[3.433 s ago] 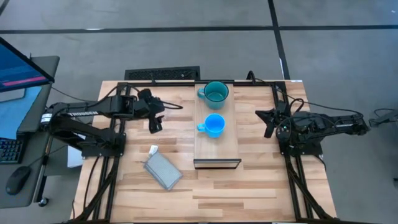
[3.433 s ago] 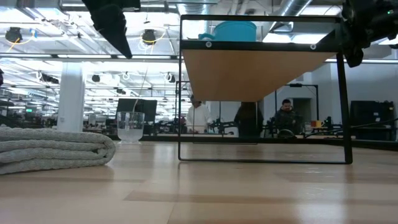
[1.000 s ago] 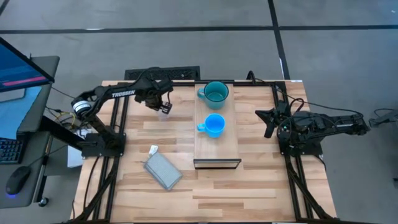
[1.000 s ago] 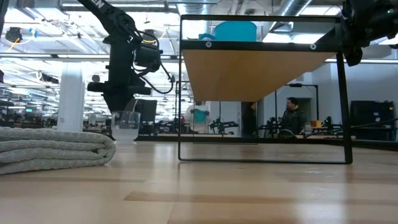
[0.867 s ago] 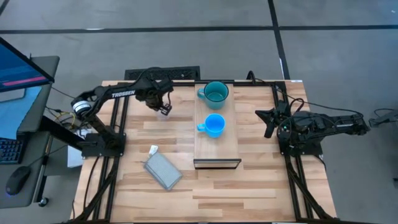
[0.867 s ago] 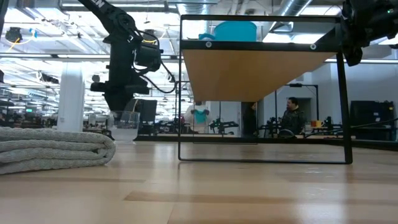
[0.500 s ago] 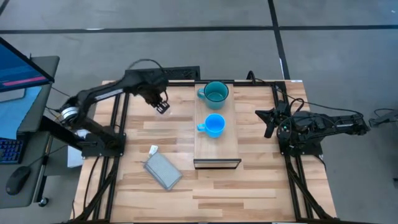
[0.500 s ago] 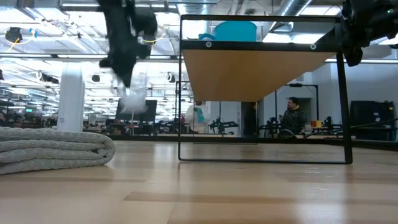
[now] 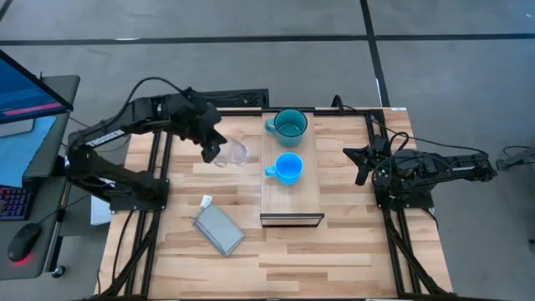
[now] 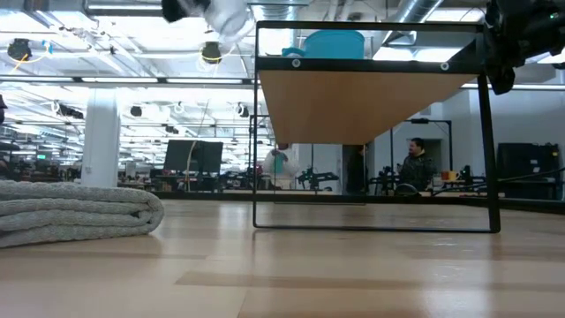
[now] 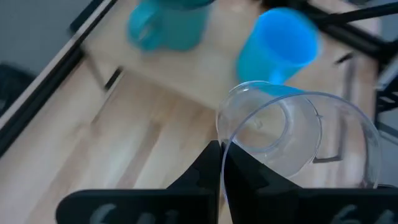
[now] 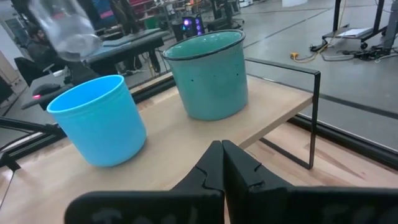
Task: Stack small to large cups/mugs on shelf
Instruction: Put the transparent mug on the shelf
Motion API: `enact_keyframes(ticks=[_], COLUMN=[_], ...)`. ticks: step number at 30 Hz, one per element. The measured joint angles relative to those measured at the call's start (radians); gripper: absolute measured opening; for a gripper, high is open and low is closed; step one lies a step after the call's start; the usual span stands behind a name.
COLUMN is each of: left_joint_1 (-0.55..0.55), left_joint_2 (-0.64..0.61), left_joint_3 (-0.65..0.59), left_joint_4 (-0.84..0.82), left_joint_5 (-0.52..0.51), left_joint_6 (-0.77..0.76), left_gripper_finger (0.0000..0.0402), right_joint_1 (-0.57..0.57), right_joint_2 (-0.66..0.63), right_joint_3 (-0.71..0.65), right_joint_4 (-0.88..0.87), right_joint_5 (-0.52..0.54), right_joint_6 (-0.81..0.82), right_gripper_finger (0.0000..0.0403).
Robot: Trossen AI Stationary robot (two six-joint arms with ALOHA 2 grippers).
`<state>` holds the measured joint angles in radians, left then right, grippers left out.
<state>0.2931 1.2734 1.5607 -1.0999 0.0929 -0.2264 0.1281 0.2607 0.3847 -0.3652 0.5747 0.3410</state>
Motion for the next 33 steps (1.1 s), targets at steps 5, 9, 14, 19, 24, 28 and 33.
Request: enact_keyframes(ticks=[5,9,14,19,24,28,33], left_joint_1=[-0.121,-0.195,-0.245,-0.273,-0.3,-0.318,-0.332], left_joint_2=[0.096,0.215,0.364,0.492,0.589,0.652,0.705], left_joint_3=[0.141,0.276,0.451,0.598,0.7,0.744,0.754], left_joint_4=[-0.007,-0.071,-0.151,-0.183,-0.211,-0.215,-0.216], left_joint_5=[-0.011,-0.031,-0.055,-0.048,-0.015,-0.01,-0.011], left_joint_6=[0.016,0.057,0.09,0.12,0.134,0.137,0.129], left_gripper_finger=[0.0,0.0,0.0,0.0,0.0,0.0,0.0], right_joint_1=[0.0,0.0,0.0,0.0,0.0,0.0,0.0], right_joint_2=[0.0,0.0,0.0,0.0,0.0,0.0,0.0], right_joint_3=[0.0,0.0,0.0,0.0,0.0,0.0,0.0], right_joint_4=[0.0,0.0,0.0,-0.001,-0.006,-0.034,-0.087], right_joint_5=[0.001,0.002,0.002,-0.001,-0.001,-0.002,-0.014], right_joint_6=[0.019,0.026,0.026,0.027,0.027,0.042,0.088], right_gripper_finger=[0.0018,0.0019,0.0017,0.0019,0.0018,0.0017,0.0019])
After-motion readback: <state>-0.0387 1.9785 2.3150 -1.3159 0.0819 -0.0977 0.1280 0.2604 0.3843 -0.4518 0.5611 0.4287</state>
